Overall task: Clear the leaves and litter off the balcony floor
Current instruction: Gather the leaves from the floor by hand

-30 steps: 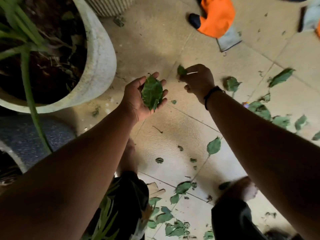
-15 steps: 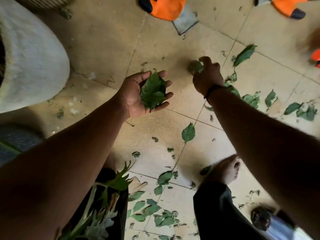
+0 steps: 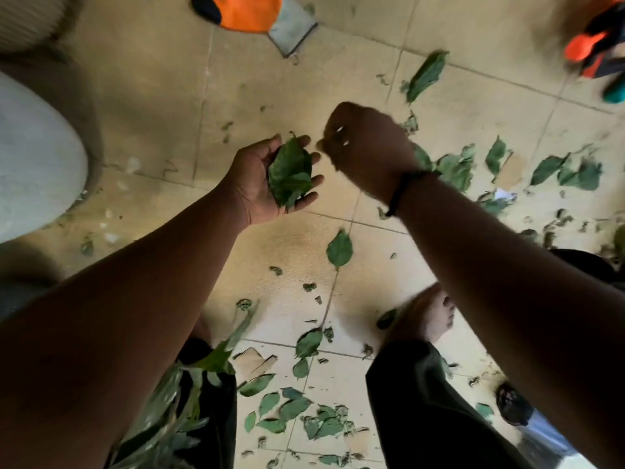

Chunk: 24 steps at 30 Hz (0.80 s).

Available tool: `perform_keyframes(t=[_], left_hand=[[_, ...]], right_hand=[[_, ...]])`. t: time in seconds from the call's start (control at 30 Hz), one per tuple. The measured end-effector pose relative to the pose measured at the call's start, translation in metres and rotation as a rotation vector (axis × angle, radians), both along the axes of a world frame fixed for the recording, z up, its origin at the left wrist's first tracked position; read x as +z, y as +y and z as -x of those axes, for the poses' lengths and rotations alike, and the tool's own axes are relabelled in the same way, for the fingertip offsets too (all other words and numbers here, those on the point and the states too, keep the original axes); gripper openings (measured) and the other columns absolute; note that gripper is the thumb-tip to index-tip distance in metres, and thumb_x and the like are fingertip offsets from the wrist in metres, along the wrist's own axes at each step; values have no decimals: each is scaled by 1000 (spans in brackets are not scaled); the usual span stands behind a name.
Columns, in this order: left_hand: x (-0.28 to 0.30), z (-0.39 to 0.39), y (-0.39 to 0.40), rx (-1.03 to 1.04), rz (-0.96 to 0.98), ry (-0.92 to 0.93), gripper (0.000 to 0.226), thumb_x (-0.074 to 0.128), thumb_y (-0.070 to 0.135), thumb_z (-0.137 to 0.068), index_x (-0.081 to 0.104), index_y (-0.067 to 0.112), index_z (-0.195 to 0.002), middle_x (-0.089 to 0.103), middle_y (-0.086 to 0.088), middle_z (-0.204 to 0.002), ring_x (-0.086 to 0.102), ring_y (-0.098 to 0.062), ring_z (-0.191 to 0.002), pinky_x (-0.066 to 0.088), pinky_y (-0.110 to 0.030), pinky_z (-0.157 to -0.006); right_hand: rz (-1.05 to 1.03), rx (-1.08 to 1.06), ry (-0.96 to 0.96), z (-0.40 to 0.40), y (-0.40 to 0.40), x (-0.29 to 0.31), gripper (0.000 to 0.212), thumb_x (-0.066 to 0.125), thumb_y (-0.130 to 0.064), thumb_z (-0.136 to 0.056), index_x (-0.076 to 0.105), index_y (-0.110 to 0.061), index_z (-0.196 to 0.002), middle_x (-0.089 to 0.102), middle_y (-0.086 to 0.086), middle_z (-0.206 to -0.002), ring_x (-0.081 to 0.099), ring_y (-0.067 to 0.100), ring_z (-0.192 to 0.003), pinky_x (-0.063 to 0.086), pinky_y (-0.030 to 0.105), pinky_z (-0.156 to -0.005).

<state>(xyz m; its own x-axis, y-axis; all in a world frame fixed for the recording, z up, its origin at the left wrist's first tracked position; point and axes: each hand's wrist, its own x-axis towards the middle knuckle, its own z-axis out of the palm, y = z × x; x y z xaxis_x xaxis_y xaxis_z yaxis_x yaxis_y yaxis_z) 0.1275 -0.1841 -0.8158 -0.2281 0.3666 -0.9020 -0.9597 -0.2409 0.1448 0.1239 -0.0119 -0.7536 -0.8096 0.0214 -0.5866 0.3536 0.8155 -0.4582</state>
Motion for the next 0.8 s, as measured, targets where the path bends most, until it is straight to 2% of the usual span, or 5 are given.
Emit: perform_keyframes(t=[0.17,0.33,0.47,0.7,0.8], left_hand=[[8,0,55,-43,-93,41,23,50,35,-91,66,19,-97,67,-6,-101,64,-26,-98,53,-32,-78],[24,15,98,-13,-173,40,33,46,38,-93,73,19,-94,72,-8,-102,69,-27,-92,57,-37,-76],[23,29,112,-152,-210,46,34,48,42,-87,77,25,-92,72,-1,-107,69,-26,-97,54,-39,-80],[6,10,107,-248,-245,-4,33,51,41,-84,74,25,-101,72,-2,-109,69,-28,-96,53,-38,-82],[-1,-8,97,-234,-207,-31,34,51,43,-84,75,26,-102,72,-1,-110,69,-27,-99,51,-39,-84]], right_hand=[[-42,151,100,-23,-2,33,30,49,-40,-94,59,-31,-121,56,1,-110,64,27,-94,53,36,-77],[138,-219,269,2,57,38,21,53,-41,-94,66,-25,-101,64,-7,-96,61,12,-88,48,26,-73],[-51,-435,244,41,125,-29,20,52,-29,-94,64,-17,-103,68,-2,-99,63,21,-97,41,24,-71],[-337,93,-66,64,160,-111,67,56,-25,-95,24,-37,-152,15,11,-159,33,44,-135,38,53,-107],[-326,82,-18,43,159,-114,46,52,-23,-95,46,-20,-141,36,18,-146,40,44,-128,40,51,-105]])
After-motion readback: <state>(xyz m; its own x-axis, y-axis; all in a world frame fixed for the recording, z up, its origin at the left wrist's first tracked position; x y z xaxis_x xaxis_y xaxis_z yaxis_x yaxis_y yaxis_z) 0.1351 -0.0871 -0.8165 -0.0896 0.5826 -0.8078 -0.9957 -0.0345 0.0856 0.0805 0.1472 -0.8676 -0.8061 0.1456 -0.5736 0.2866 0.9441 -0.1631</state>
